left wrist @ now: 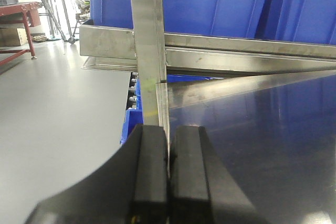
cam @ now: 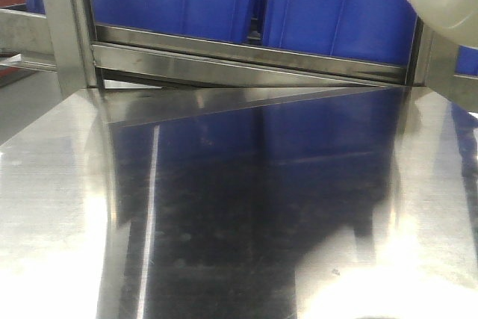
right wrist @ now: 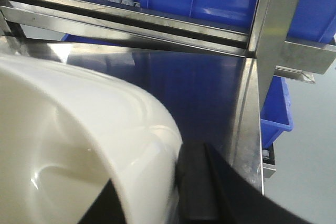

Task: Move white bin to right shelf second layer
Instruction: 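Raise the held bin with the right gripper clear of the table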

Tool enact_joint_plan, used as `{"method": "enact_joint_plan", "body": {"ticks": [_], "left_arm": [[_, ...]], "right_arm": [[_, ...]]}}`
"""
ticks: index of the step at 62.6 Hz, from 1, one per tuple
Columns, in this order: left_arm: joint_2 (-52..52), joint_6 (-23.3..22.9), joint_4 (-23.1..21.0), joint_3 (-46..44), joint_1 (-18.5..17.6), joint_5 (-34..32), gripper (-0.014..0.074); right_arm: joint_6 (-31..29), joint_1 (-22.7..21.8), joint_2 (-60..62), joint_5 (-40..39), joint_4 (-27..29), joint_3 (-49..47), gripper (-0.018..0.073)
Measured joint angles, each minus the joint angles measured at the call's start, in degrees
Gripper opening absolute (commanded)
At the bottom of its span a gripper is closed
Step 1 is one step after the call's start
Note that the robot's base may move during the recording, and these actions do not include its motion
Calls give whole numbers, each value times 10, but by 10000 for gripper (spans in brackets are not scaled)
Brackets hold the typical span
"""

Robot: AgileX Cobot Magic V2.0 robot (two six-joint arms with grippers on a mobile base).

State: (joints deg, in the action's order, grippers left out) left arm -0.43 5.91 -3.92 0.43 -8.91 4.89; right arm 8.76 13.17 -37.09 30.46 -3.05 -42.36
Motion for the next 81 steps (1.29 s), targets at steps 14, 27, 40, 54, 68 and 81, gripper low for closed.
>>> {"method": "enact_joint_plan", "body": {"ticks": [14, 27, 40, 54, 68, 81], "left_arm": [[0, 0, 0, 0, 0, 0, 85], [0, 0, 0, 0, 0, 0, 85], [0, 0, 0, 0, 0, 0, 85], [0, 0, 0, 0, 0, 0, 85], [0, 0, 0, 0, 0, 0, 85], [0, 0, 0, 0, 0, 0, 85]], "right_arm": [[0, 0, 0, 0, 0, 0, 57], [1, 0, 0, 0, 0, 0, 57], [1, 0, 0, 0, 0, 0, 57], [1, 0, 0, 0, 0, 0, 57], [1, 0, 0, 0, 0, 0, 57], [1, 0, 0, 0, 0, 0, 57]]}}
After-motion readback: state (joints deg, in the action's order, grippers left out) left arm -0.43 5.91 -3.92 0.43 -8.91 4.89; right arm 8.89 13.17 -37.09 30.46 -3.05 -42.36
